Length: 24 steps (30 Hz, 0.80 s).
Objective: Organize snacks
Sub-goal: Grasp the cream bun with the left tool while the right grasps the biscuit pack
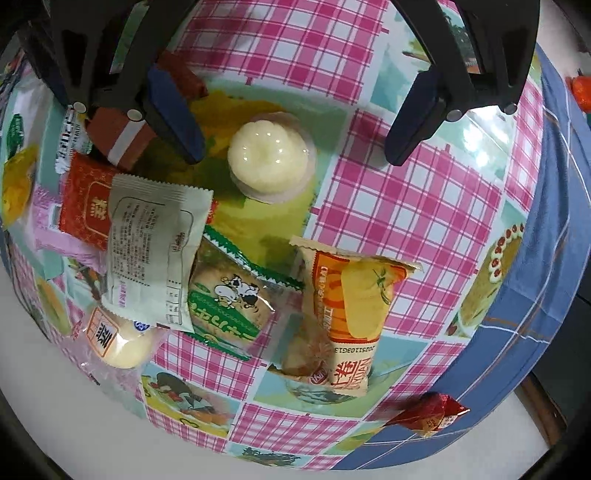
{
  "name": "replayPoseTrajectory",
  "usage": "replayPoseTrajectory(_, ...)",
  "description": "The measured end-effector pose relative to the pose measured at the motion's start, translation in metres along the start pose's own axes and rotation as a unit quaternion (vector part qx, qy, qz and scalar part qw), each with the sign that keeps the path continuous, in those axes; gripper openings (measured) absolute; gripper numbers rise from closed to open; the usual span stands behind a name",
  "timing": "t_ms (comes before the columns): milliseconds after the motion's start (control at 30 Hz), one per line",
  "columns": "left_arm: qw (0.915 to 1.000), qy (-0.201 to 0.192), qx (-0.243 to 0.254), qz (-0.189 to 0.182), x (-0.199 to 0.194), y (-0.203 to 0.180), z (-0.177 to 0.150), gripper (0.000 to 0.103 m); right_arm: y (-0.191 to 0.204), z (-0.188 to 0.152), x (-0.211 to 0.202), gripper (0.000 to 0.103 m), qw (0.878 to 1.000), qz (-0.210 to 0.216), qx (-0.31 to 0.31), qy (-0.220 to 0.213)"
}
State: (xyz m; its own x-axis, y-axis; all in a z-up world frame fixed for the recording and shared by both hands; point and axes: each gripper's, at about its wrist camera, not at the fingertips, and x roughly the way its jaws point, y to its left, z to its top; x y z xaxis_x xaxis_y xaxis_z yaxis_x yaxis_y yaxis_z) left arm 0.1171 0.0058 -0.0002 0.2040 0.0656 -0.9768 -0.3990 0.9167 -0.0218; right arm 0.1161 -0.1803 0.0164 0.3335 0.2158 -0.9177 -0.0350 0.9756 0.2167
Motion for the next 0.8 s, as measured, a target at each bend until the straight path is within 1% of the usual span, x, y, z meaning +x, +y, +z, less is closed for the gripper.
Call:
replayPoseTrajectory(67,0.9998,-0.004,0.011,0.018,0.003,-0.007,0.000,0.091,0.002,0.000,0.000,0.069,1.000,-0.003,-0.004,-0.001)
replayPoseTrajectory(167,0.9997,-0.008,0.011,0.018,0.003,-0.011,-0.002,0.086,0.004,0.000,-0.001,0.067,1.000,-0.013,-0.013,-0.004)
replayPoseTrajectory(233,0.9997,-0.009,0.011,0.017,0.004,-0.011,0.001,0.086,0.004,0.000,-0.002,0.064,1.000,-0.019,-0.013,-0.007)
replayPoseTrajectory(300,0.9998,-0.011,0.010,0.017,0.002,-0.003,0.002,0.084,0.003,0.001,-0.004,0.063,1.000,-0.021,-0.012,-0.008)
replayPoseTrajectory(400,0.9997,-0.014,0.007,0.017,-0.004,0.002,0.002,0.074,0.004,0.002,-0.005,0.063,0.999,-0.027,-0.018,-0.009)
replayPoseTrajectory(467,0.9996,-0.016,0.016,0.015,-0.012,0.002,0.001,0.067,0.005,0.002,-0.005,0.063,0.999,-0.030,-0.022,-0.009)
replayPoseTrajectory(533,0.9994,-0.017,0.029,0.011,-0.014,-0.001,0.001,0.064,0.006,0.002,-0.003,0.062,0.999,-0.027,-0.022,-0.007)
replayPoseTrajectory(633,0.9986,-0.019,0.049,0.007,-0.015,-0.010,0.002,0.057,0.006,0.003,-0.002,0.059,0.999,-0.020,-0.025,-0.004)
replayPoseTrajectory(667,0.9984,-0.019,0.052,0.007,-0.015,-0.011,0.003,0.054,0.007,0.003,-0.001,0.059,0.999,-0.022,-0.029,-0.004)
replayPoseTrajectory(800,0.9985,-0.021,0.051,0.005,-0.015,-0.013,0.007,0.050,0.009,0.001,0.000,0.059,0.999,-0.020,-0.034,-0.002)
